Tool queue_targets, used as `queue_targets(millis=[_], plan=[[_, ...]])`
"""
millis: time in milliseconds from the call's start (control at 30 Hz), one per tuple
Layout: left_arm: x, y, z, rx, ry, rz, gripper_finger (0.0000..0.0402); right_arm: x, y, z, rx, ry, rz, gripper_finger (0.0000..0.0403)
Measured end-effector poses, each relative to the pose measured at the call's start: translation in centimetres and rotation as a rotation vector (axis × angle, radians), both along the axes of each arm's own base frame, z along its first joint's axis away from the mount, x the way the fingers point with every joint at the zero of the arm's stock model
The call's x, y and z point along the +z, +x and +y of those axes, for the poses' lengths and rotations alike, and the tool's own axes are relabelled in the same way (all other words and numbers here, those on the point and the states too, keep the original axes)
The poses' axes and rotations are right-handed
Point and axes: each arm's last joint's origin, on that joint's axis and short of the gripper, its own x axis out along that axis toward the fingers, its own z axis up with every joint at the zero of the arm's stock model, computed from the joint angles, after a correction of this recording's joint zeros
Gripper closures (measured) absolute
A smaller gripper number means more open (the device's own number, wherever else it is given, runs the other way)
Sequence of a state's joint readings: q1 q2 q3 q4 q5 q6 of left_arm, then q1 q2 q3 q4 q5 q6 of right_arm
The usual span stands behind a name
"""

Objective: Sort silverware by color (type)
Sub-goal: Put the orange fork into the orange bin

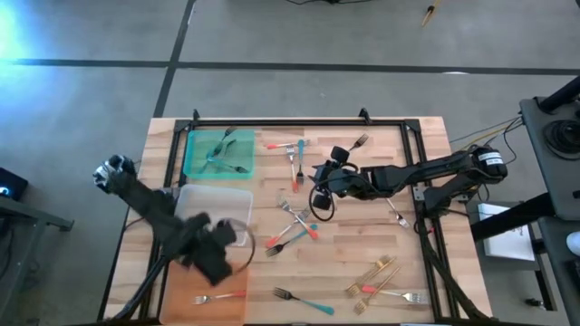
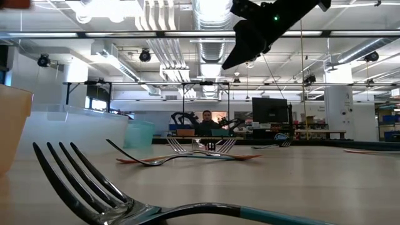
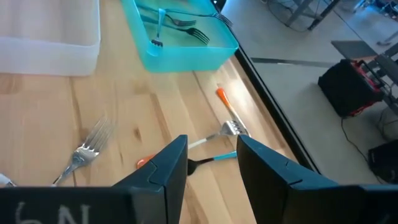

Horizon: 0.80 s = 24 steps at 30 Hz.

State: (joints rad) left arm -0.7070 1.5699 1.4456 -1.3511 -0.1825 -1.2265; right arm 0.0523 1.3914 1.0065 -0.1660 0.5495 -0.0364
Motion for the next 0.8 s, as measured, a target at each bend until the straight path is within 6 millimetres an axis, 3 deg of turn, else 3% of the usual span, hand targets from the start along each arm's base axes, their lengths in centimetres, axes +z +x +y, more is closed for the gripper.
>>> queue_targets(millis=[133,300,800], plan=[[-0.4,-0.2,-3.4,0.028,-0.069,0.049,0.0401,0.0,0.0,0.0,0.0,0.0,0.001,0.0273],[-1.2,0.8,-5.6,0.069,-0.131,0.129,0.0401,-0.1,0.0,0.0,-0.009,0.017,-0.001,0.0275],[-4.7,2.4,-7.7,0.073,-0.097,0.22,0.0401,-0.7,-0.5,0.0,-0.036,0.055,0.039,0.0277]])
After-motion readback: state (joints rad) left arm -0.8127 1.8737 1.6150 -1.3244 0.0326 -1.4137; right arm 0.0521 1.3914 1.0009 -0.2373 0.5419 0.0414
